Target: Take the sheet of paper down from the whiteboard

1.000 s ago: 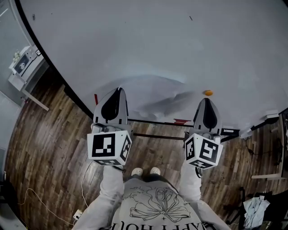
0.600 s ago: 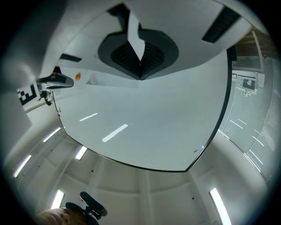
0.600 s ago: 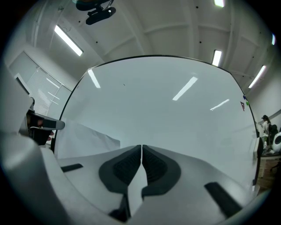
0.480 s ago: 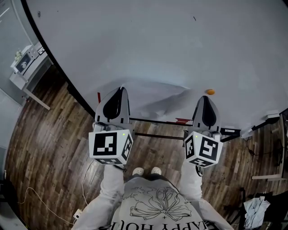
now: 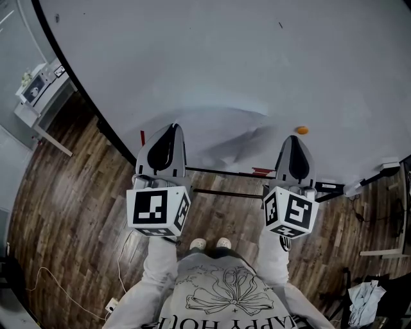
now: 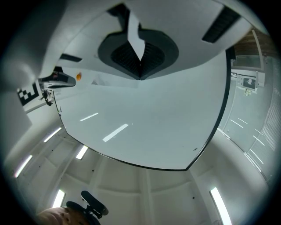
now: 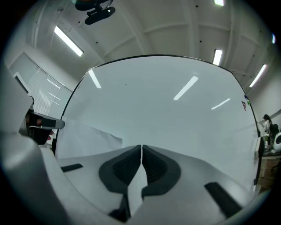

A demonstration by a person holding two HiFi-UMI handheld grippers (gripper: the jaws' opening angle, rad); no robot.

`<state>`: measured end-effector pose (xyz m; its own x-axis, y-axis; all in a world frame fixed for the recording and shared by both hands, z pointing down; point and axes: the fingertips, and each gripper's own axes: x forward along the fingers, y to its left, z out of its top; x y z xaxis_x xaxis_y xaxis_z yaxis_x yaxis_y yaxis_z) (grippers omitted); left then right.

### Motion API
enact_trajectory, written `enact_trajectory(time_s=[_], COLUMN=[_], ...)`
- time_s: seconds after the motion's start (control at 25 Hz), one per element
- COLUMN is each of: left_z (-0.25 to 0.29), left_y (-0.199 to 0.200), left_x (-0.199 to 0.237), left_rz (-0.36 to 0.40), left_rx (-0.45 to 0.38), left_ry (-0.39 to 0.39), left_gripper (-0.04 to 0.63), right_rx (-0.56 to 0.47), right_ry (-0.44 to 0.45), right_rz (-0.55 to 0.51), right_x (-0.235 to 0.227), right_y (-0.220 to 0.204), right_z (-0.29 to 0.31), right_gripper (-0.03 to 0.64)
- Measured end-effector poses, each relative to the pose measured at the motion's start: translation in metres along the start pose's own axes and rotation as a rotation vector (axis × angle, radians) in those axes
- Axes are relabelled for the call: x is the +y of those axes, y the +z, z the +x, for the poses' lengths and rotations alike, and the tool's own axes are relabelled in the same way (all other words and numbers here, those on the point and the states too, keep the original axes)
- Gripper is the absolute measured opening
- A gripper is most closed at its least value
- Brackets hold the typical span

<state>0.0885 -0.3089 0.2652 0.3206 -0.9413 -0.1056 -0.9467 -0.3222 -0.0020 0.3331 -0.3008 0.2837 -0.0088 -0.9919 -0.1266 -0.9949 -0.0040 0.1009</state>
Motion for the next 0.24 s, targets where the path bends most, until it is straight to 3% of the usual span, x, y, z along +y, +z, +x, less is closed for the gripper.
enact_trajectory(time_s=[0.24], left_z=[0.0008], left_y=[-0.0022], left_x=[-0.0030], left_rz=[-0.002], left_rx=[0.001], left_ry=[-0.005], left_gripper=[0.005], right_rx=[0.003], right_ry=[-0.005], right_rz=[-0.003], right_x=[-0.0028], right_y=[-0.0023], right_z=[-0.0024], right_gripper=[0.011])
